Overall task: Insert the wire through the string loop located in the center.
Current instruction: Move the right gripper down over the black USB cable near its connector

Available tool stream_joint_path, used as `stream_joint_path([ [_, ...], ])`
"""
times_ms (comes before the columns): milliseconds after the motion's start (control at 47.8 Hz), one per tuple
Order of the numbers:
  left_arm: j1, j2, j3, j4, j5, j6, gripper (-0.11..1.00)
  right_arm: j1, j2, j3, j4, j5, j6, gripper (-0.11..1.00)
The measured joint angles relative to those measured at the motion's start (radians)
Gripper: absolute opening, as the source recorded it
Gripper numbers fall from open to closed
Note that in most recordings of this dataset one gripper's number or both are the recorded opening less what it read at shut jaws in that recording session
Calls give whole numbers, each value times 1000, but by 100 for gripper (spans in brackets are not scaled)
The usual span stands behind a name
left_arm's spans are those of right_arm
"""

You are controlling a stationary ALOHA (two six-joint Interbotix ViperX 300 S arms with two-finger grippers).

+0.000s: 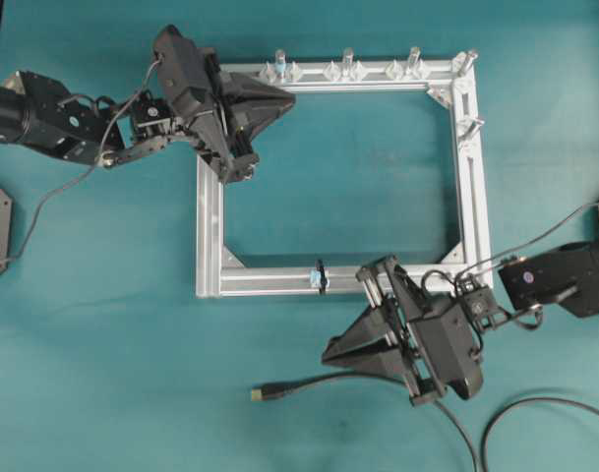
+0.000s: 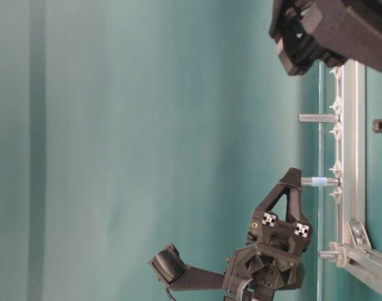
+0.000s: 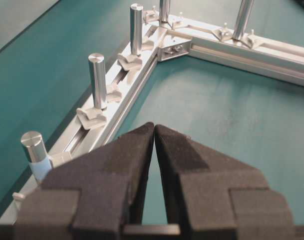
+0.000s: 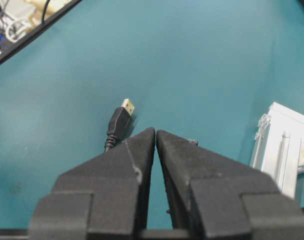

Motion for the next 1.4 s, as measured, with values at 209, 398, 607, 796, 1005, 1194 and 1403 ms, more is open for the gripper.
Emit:
stream_joint_path([
  [209, -20, -81, -11, 34, 143, -3, 0, 2, 2, -2, -2, 0, 11, 0],
  [398, -20, -124, -12, 34, 245, -5, 0, 3, 2, -8, -2, 0, 17, 0],
  [607, -35, -146, -11, 34, 262, -5, 0, 3, 2, -25, 0, 20, 41, 0],
  [796, -44, -147, -5, 34, 268, -6, 0, 5, 0, -31, -2, 55, 46, 0],
  [1005, -46, -147, -2, 35, 273, -6, 0, 14, 2, -31, 0, 77, 48, 1],
  [1194, -49, -146, -3, 34, 273, -6, 0, 20, 2, -38, 2, 106, 48, 40],
  [1403, -54, -146, -2, 34, 279, -6, 0, 21, 8, -61, 12, 121, 51, 45],
])
